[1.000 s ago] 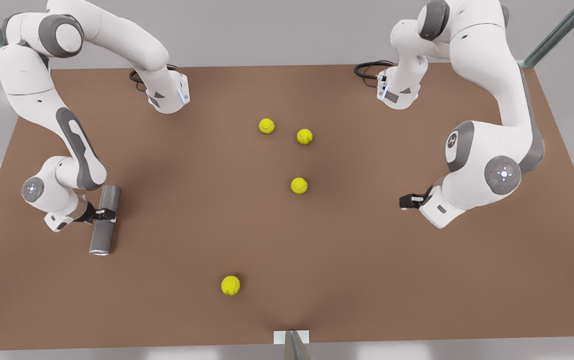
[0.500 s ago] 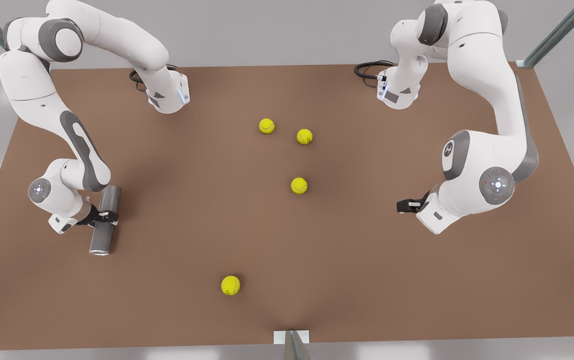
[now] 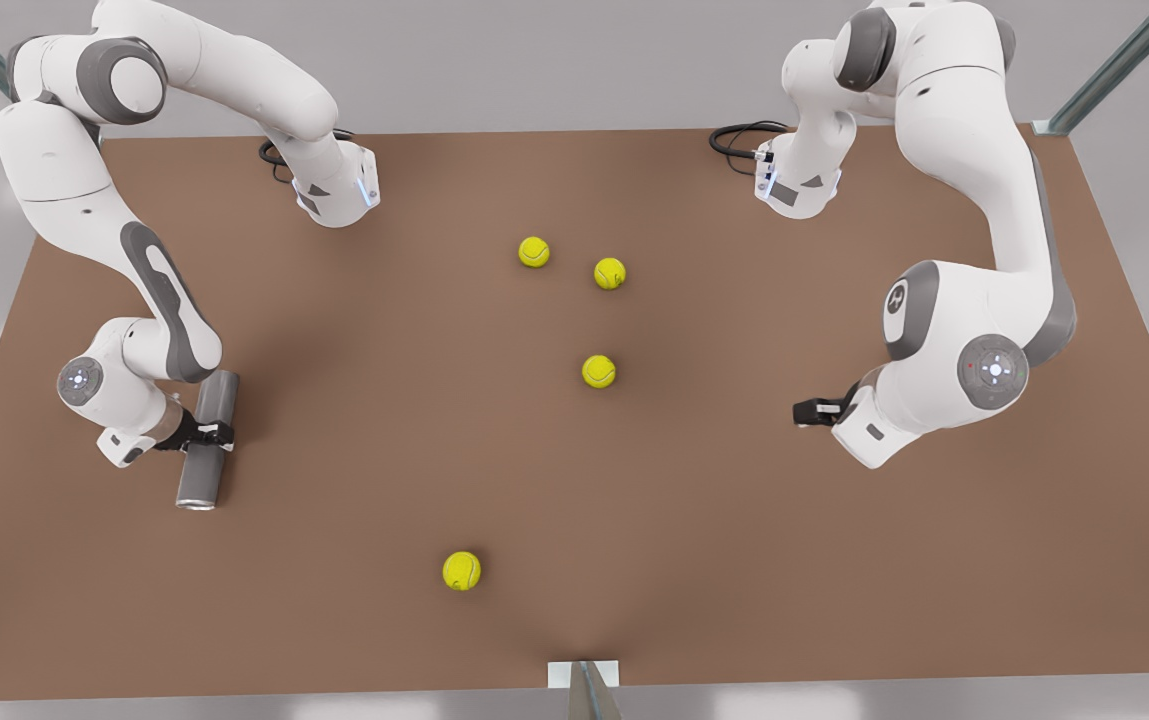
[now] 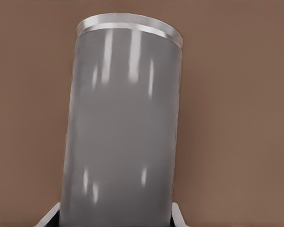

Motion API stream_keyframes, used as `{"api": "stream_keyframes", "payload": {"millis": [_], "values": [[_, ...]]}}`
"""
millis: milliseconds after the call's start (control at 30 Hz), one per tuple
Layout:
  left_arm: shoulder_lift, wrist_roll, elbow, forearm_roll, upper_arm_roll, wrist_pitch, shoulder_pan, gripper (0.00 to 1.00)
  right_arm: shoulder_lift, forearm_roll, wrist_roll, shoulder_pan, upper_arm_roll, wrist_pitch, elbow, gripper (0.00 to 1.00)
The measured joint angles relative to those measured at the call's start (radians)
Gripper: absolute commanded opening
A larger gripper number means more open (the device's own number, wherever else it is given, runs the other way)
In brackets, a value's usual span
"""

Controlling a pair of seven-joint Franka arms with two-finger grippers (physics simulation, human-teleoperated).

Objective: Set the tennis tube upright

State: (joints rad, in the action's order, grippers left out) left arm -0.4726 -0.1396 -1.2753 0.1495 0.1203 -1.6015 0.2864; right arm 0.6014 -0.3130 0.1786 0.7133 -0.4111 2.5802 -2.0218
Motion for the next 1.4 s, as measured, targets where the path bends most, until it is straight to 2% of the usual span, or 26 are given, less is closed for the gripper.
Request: {"api": "stream_keyframes", "payload": {"millis": [700,900,1067,1267,1400], "values": [[0.006,0.002,0.004,-0.001,0.001,0.007,0.0,1.0,-0.004,-0.003,0.002,0.006,0.0,-0.003,0.0,0.77],[0.006,0.002,0.004,-0.001,0.001,0.009,0.001,1.0,-0.063,-0.002,0.016,0.016,-0.005,-0.041,-0.003,0.77],[0.006,0.002,0.004,-0.002,0.001,0.005,-0.001,1.0,-0.138,0.004,0.023,0.009,-0.052,-0.095,-0.001,0.77],[0.009,-0.039,0.014,-0.002,0.001,-0.001,0.001,1.0,-0.138,0.015,0.009,-0.017,-0.108,-0.101,0.015,0.77],[0.021,-0.035,0.012,-0.002,0.001,0.015,-0.007,1.0,-0.135,0.019,0.009,-0.109,-0.114,-0.102,0.039,0.77]]}}
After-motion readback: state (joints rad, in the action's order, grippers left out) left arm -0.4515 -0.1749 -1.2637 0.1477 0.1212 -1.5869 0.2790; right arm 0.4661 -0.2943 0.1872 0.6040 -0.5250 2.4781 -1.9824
